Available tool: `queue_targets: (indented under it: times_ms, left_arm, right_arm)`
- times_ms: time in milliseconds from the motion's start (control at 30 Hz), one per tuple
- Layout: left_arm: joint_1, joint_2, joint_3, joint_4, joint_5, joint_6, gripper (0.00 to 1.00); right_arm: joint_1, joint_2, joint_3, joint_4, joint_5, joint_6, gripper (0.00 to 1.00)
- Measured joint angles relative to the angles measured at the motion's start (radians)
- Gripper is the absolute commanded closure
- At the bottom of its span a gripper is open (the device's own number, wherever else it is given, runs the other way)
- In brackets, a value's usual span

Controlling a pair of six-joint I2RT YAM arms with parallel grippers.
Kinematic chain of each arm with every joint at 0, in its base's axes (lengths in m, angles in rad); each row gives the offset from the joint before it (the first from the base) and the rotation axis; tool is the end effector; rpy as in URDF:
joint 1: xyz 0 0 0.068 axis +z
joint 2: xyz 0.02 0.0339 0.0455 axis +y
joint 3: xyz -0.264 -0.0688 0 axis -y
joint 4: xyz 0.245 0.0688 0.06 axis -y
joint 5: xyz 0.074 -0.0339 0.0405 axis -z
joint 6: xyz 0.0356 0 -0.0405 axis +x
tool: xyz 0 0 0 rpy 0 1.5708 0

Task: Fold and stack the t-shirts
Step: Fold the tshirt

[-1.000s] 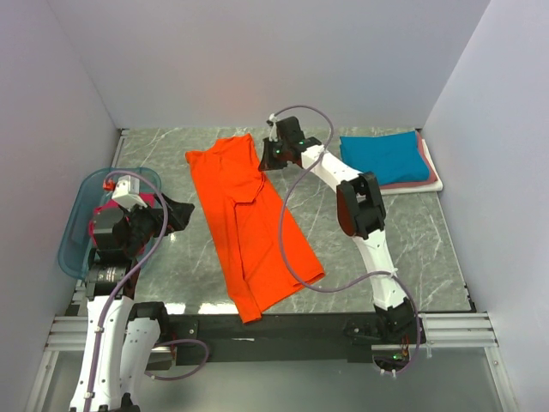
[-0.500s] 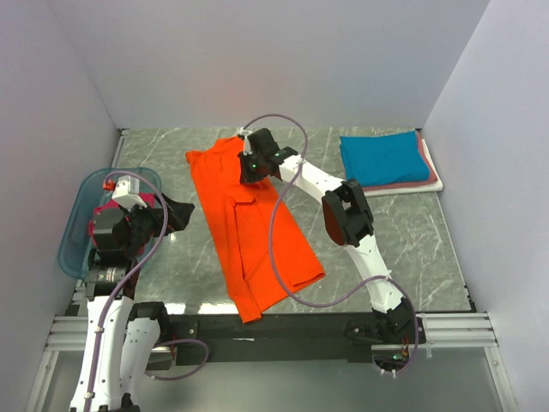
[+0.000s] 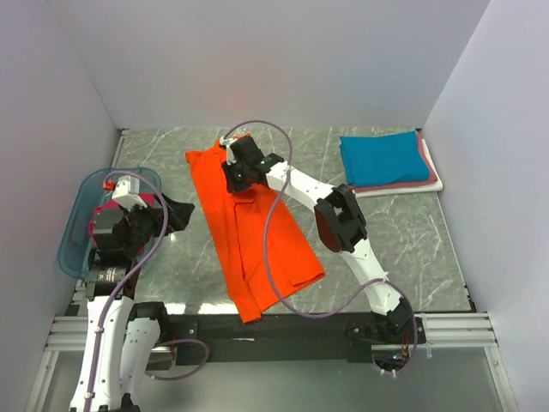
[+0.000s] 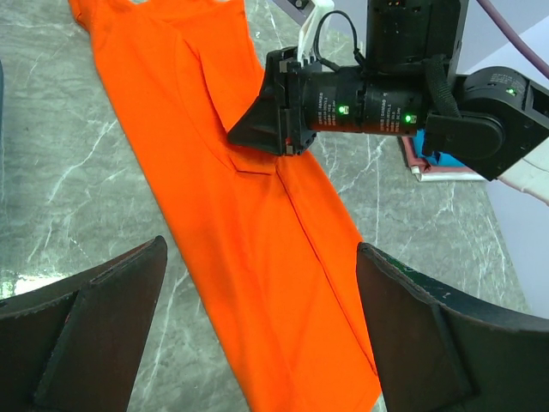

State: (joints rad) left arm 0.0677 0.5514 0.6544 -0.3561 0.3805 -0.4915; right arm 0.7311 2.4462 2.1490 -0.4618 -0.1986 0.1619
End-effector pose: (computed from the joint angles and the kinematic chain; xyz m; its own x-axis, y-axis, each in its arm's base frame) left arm 0.1369 -0.0040 0.3099 -0.3599 -0.4636 -0.8096 0.1430 0.8301 -0.5389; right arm 0.4074 0.3748 0.1933 -0.6283 -0.3513 -0.6941 -0.6686 0.7000 0.2510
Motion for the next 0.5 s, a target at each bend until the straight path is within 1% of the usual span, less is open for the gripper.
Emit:
queue_targets:
  times_ms: [67,100,200,300,367,433,467,500]
  left_arm:
    - [0.0,0.0,0.0,0.0,0.0,0.0,0.03]
    - [0.0,0.0,0.0,0.0,0.0,0.0,0.03]
    - [0.0,0.0,0.0,0.0,0.0,0.0,0.01]
    - [0.0,0.003,0.0,0.002,0.0,0.001,0.01]
    - [0.0,0.014,-0.004,0.014,0.018,0.001,0.0]
    - [0.0,0.041,-0.012,0.037,0.066,0.003,0.01]
    - [0.0,0.06,-0.016,0.049,0.105,0.005,0.06]
    - [0.0,0.086,-0.019,0.068,0.153,0.005,0.07]
  right_arm:
    - [0.001,0.0,0.01,-0.007,-0.013,-0.004,0.68]
    - [0.002,0.0,0.015,-0.011,-0.031,-0.011,0.56]
    - [0.002,-0.004,0.026,-0.03,-0.086,-0.058,0.43]
    - [-0.003,-0.038,-0.01,-0.048,-0.163,-0.14,0.41]
    - [-0.012,-0.107,-0.088,-0.06,-0.235,-0.206,0.41]
    - [-0.034,-0.202,-0.182,-0.082,-0.332,-0.298,0.41]
    - [-0.048,-0.254,-0.226,-0.089,-0.377,-0.348,0.4]
    - [-0.07,-0.319,-0.284,-0.104,-0.426,-0.419,0.4]
